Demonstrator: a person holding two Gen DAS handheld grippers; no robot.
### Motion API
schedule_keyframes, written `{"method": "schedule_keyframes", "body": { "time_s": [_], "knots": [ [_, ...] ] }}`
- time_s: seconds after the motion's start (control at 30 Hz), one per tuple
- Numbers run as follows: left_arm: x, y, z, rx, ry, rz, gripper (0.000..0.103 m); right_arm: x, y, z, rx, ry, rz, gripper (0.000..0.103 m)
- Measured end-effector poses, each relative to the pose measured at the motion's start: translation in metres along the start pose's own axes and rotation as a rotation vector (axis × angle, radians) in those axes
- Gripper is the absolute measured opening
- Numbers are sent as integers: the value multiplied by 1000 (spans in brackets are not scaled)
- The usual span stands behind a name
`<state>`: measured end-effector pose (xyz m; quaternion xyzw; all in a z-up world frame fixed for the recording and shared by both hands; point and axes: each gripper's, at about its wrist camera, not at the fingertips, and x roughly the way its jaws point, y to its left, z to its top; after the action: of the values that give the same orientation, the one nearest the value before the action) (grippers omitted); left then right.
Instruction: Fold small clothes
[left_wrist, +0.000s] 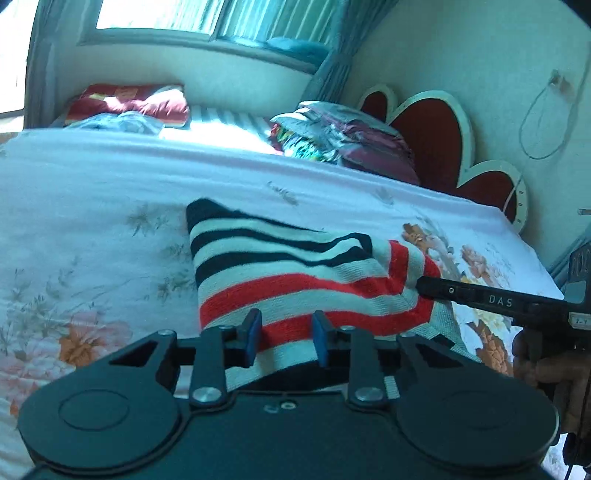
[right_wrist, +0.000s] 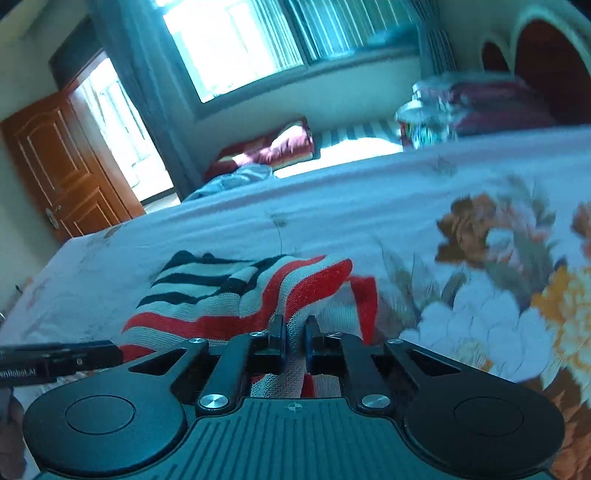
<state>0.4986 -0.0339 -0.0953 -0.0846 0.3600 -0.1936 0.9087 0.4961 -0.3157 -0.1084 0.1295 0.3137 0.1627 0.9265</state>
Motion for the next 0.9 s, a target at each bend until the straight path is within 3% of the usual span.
{"method": "schedule_keyframes", "body": {
  "time_s": [0.1, 0.2, 0.3, 0.4, 0.5, 0.6, 0.67, 0.73, 0.8, 0.9],
  "knots": [
    [25, -17, 7, 125, 47, 29, 29, -12, 11, -5, -85, -61, -12, 9],
    [58, -20, 10, 162, 111, 17, 34, 24, -6, -20, -44, 71, -116, 9],
    [68, -25, 17, 173, 145, 11, 34, 28, -18, -28, 23, 77, -128, 9],
    [59, -23, 17, 184, 147, 3, 34, 23, -17, -26, 13, 90, -130, 9],
    [30, -19, 16, 153, 98, 0, 32, 3, -10, -14, -5, 61, -137, 19],
    [4, -18, 8, 118, 73, -11, 32, -19, 4, -3, -33, 26, -85, 19],
    [-2, -18, -3, 98, 97, -12, 30, -28, 19, 0, -68, 26, -53, 19],
    [1, -22, -14, 124, 116, 15, 32, -22, 28, -8, -110, 98, -44, 19],
    [9, -24, -19, 128, 130, 34, 33, 1, 31, -28, -204, 215, -136, 19],
    [12, -31, -20, 178, 136, 64, 32, 5, 25, -28, -141, 194, -139, 22]
  ]
}}
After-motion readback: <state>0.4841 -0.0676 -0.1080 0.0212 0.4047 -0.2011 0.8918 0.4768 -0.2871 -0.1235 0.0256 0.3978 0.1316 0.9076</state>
